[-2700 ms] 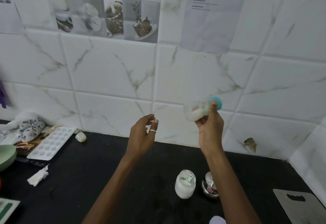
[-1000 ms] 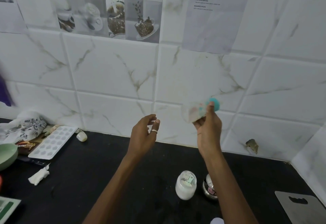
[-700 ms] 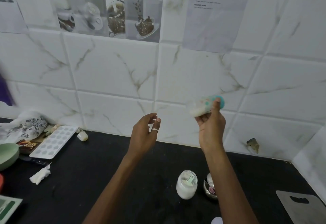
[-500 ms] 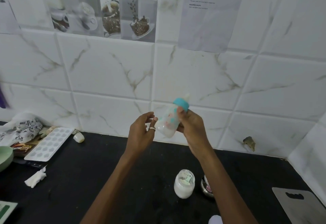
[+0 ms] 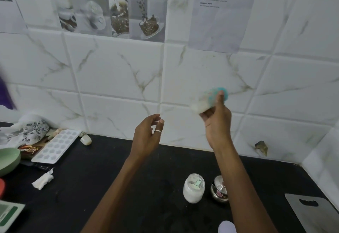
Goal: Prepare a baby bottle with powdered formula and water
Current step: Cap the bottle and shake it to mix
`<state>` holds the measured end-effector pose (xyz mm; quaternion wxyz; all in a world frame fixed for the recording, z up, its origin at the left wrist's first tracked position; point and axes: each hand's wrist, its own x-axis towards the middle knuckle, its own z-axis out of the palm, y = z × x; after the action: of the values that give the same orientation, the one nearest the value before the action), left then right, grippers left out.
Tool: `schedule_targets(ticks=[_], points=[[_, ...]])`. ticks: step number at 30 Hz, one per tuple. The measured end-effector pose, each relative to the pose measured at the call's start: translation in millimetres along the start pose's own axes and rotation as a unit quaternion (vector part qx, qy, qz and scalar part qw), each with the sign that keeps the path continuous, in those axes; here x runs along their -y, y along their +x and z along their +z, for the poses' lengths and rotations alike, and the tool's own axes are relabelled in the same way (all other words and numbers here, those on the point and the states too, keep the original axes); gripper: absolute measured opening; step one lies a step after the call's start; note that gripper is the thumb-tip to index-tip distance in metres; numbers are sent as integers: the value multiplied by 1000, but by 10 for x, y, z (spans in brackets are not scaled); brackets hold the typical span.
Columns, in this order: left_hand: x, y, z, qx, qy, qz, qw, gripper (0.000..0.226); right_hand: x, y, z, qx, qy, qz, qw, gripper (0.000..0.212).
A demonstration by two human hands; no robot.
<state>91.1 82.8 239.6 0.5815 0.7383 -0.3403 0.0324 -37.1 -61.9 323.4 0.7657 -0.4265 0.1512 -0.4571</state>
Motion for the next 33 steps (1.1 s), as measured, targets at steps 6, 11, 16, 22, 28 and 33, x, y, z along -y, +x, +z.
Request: schedule_targets(ticks=[6,11,16,22,28,33], points=[[8,40,12,7,6,23,1000,33,-192,-197,69,147,-276,22,950,59],[-24,21,-12,-2,3,19,1000,36,-5,-2,-13,-2,-78,13,997,40],[14,37,3,-4,5,18,1000,33,-220,-94,25,15,-186,-20,982,38],[64,-4,25,5,15,16,1000,34,-276,-88,-201,5,-121,23,992,38],[178,78,130,15,21,3,1000,34,-648,-149,-270,79,-294,17,952,49],[341,108,187,31,33,-1,999,32,-792,-67,-471,32,-302,13,953,43]])
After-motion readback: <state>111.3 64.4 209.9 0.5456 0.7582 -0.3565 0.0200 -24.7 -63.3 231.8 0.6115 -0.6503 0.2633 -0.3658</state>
